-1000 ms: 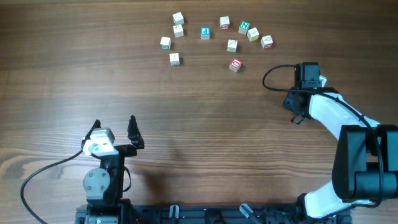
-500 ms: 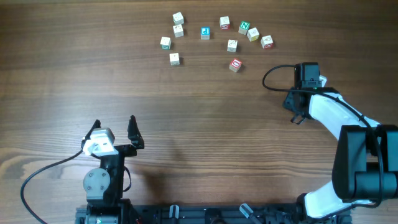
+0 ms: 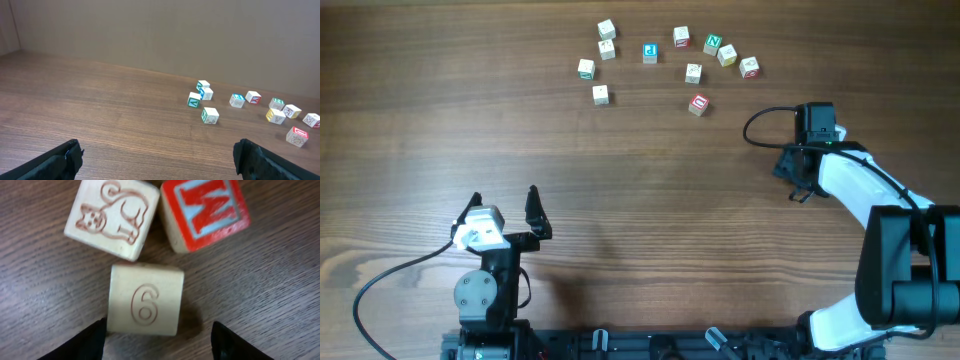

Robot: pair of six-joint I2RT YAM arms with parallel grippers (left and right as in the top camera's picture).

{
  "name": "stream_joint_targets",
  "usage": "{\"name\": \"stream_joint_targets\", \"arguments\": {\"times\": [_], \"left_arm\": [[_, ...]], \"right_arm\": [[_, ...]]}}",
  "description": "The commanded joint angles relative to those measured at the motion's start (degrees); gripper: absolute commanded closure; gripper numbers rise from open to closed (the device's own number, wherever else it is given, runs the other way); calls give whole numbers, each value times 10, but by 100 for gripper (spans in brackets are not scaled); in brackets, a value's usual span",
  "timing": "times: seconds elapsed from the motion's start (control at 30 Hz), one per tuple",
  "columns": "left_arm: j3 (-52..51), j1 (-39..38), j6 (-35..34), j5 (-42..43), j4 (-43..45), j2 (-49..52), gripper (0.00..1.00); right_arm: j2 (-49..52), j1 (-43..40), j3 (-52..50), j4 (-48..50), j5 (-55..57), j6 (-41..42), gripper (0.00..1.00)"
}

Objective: Form a circle

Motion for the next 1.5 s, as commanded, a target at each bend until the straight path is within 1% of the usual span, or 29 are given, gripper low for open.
{"name": "stream_joint_targets", "arguments": {"times": [0.0, 0.13, 0.2, 0.27, 0.3, 0.4, 0.43, 0.5, 0.57, 0.63, 0.7, 0.87, 0.97, 1.03, 1.13, 1.2, 1.3, 1.47], "left_arm": [[-3, 4, 13, 7, 1, -5, 0], [-3, 4, 13, 7, 1, -5, 0], [-3, 4, 13, 7, 1, -5, 0], [-3, 4, 13, 7, 1, -5, 0], [-3, 4, 13, 7, 1, -5, 0], [-3, 4, 13, 7, 1, -5, 0], [-3, 4, 13, 7, 1, -5, 0], [-3, 4, 13, 7, 1, -5, 0], [-3, 4, 13, 7, 1, -5, 0], [-3, 4, 13, 7, 1, -5, 0], [-3, 4, 13, 7, 1, -5, 0], [-3, 4, 13, 7, 1, -5, 0], [-3, 4, 13, 7, 1, -5, 0], [-3, 4, 13, 7, 1, -5, 0], [-3, 4, 13, 7, 1, -5, 0], [-3, 4, 13, 7, 1, -5, 0], [-3, 4, 13, 7, 1, -5, 0], [-3, 4, 13, 7, 1, -5, 0]], "right_arm": [[-29, 2, -15, -15, -52, -22, 31], [-79, 2, -12, -57, -72, -31, 31], [-132, 2, -6, -96, -106, -28, 31], [-170, 2, -6, -115, -135, -10, 35], [-191, 2, -6, -124, -153, 3, 43], [-236, 2, -6, -143, -193, 40, 59], [-249, 2, -6, -146, -207, 53, 67], [-258, 3, -6, -148, -215, 71, 73], [-256, 3, -7, -147, -214, 81, 75], [-248, 5, -7, -143, -210, 106, 84], [-229, 16, -7, -122, -195, 139, 89], [-173, 56, -7, -44, -135, 147, 95], [-123, 71, -7, 8, -104, 151, 96], [-94, 71, -7, 42, -103, 151, 96], [-77, 70, -7, 86, -96, 151, 96], [-77, 70, -7, 100, -76, 152, 95], [-77, 70, -6, 102, -50, 177, 95], [-73, 70, -6, 104, -30, 176, 96]]}}
